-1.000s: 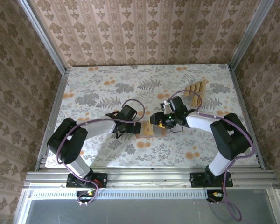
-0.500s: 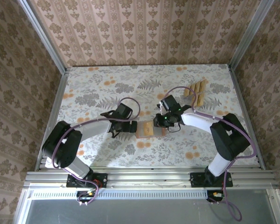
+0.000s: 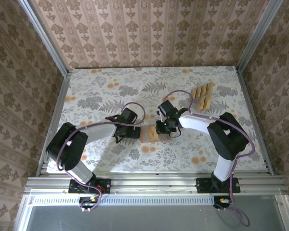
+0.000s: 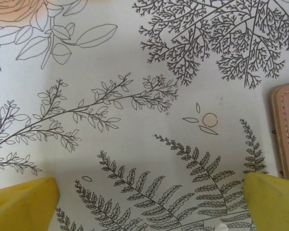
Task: Put the credit cards into the card holder
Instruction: Insert the credit card into the card slot.
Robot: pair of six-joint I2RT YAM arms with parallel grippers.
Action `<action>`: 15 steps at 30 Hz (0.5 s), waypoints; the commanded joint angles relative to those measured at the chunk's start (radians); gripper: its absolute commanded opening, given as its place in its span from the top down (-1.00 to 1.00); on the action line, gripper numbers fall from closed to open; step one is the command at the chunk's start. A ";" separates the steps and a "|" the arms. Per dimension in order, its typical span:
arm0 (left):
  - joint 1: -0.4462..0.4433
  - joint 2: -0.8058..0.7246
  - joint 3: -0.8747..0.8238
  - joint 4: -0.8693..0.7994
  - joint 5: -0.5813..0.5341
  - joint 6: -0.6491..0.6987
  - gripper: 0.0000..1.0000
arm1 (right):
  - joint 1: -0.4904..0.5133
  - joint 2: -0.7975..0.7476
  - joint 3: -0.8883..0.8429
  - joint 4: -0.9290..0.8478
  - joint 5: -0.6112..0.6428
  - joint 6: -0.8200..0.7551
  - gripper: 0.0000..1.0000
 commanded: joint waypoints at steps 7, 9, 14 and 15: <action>-0.015 0.071 0.028 -0.013 0.015 -0.005 -1.00 | 0.024 0.035 0.041 -0.022 0.014 0.000 0.71; -0.018 0.080 0.033 -0.009 0.018 -0.006 -1.00 | 0.026 0.039 0.042 -0.016 0.007 0.005 0.71; -0.027 0.095 0.037 -0.002 0.025 -0.011 -1.00 | 0.034 0.052 0.051 0.001 -0.016 0.021 0.71; -0.027 0.097 0.037 0.000 0.024 -0.010 -1.00 | 0.035 0.054 0.053 0.002 -0.020 0.024 0.71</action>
